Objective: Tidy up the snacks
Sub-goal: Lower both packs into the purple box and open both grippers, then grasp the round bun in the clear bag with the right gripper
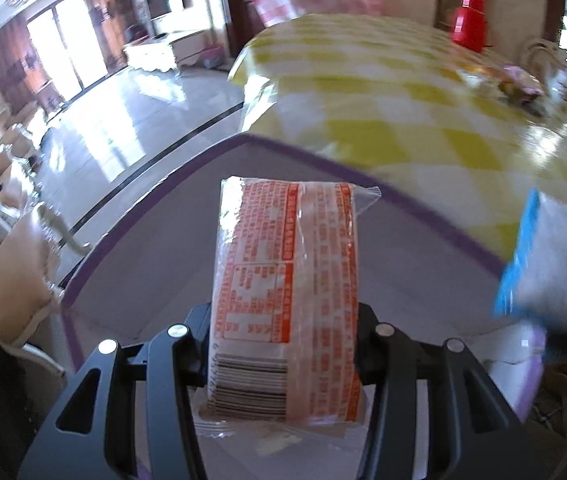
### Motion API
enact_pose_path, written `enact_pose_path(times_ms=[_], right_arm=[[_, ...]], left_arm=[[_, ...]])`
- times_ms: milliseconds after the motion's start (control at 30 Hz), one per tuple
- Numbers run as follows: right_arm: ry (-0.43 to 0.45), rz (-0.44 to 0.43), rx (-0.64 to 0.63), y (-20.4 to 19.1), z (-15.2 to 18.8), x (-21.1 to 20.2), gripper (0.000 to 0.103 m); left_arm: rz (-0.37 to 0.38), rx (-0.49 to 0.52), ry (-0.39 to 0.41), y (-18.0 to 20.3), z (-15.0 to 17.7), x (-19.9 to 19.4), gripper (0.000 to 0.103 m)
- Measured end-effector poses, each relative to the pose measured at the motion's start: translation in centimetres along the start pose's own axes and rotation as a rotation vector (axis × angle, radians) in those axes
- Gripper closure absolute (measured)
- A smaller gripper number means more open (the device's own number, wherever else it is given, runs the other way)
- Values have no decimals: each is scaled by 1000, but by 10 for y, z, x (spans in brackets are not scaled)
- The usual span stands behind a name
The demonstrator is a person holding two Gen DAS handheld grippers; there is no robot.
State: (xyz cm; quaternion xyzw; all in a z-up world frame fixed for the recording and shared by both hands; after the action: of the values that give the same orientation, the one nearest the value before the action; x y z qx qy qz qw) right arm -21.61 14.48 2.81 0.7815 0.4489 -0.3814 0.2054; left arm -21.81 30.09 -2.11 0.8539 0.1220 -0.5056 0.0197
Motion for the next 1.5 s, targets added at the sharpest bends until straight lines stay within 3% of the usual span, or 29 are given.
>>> enact_pose_path(times_ms=[67, 133, 167, 200, 400, 567, 833, 1033, 1133, 1233, 1300, 1400, 1500], right_arm=[[2, -74, -19, -12, -2, 6, 49], [22, -139, -20, -16, -2, 4, 32], [41, -152, -14, -14, -2, 1, 32], [68, -159, -4, -10, -2, -6, 32], [124, -87, 130, 42, 13, -36, 31], [153, 51, 277, 107, 45, -60, 26], [216, 236, 595, 218, 126, -111, 23], [222, 332, 808, 303, 181, -130, 23], [223, 352, 917, 353, 194, -135, 23], [257, 358, 1041, 408, 201, -142, 21], [275, 337, 1089, 441, 195, -139, 19], [313, 267, 1130, 487, 173, -127, 15], [334, 170, 1127, 519, 146, -111, 15]], left_arm=[[-35, -24, -13, -10, 0, 5, 53], [-102, -52, -11, -20, 0, 5, 39], [-118, -61, 1, -22, -1, 3, 22], [-129, -69, 23, -24, -3, -2, 17], [-129, -58, 91, -5, -17, -23, 7], [-31, -9, 122, 47, -46, -34, 3], [237, 168, 192, 221, -106, -47, 2], [405, 107, 175, 332, -135, -17, 2], [420, 122, 168, 380, -154, 3, 2], [360, 137, 195, 413, -177, 23, 2], [335, 134, 162, 427, -194, 38, 2], [316, 99, 146, 421, -206, 47, 2], [347, 82, 128, 414, -209, 58, 2]])
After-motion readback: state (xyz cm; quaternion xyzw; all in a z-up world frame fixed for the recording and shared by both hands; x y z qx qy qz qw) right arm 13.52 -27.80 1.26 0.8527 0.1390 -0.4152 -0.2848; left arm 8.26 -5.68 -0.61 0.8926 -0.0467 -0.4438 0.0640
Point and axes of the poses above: each gripper's, at about its wrist camera, not at the fingertips, and x roughly the way its jaws point, y to its right, z to its underside, the point moved 3 cm from there along x, roughly the way its jaws point, and after that the axes turned 5 degrees about -y, right-handed, at the moved point
